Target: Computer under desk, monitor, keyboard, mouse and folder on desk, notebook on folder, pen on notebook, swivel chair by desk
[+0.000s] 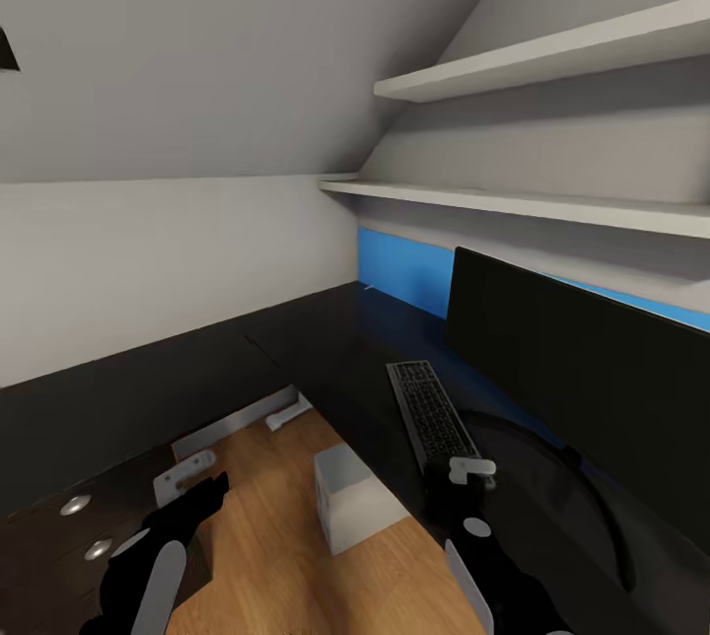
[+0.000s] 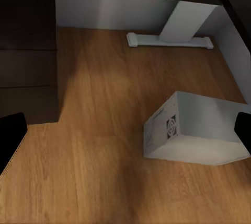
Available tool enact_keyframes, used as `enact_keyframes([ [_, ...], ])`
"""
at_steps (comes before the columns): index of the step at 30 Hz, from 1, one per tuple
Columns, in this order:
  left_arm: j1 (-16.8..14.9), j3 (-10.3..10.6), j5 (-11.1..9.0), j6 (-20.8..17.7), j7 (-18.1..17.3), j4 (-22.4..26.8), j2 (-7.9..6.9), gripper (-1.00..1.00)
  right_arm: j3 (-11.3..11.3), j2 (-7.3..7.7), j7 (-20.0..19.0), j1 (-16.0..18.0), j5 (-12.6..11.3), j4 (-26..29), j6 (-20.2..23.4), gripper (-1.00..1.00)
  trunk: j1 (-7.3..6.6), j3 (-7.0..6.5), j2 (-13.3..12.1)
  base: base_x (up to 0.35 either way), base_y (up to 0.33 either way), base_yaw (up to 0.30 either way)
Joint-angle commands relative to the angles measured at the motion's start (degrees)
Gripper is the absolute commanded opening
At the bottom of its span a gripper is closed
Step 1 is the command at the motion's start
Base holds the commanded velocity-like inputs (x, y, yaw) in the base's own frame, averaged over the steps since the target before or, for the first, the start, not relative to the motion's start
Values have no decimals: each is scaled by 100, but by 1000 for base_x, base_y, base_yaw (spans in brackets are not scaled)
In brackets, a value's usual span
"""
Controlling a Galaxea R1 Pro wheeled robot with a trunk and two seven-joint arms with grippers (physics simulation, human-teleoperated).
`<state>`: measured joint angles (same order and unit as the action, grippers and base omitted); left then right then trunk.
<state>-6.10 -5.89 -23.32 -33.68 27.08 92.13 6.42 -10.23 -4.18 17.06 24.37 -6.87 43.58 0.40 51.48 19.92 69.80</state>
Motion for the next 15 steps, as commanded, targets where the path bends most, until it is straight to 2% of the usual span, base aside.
enact_keyframes([
  [1,-5,-3,-59,-16,43,7,3,100,-42,5,55,2,-60,6,4,-100,0,10,5,0,0,279],
  [15,-5,17,-55,-16,43,7,3,100,-111,5,157,-2,-60,2,4,-100,0,47,5,0,0,279],
])
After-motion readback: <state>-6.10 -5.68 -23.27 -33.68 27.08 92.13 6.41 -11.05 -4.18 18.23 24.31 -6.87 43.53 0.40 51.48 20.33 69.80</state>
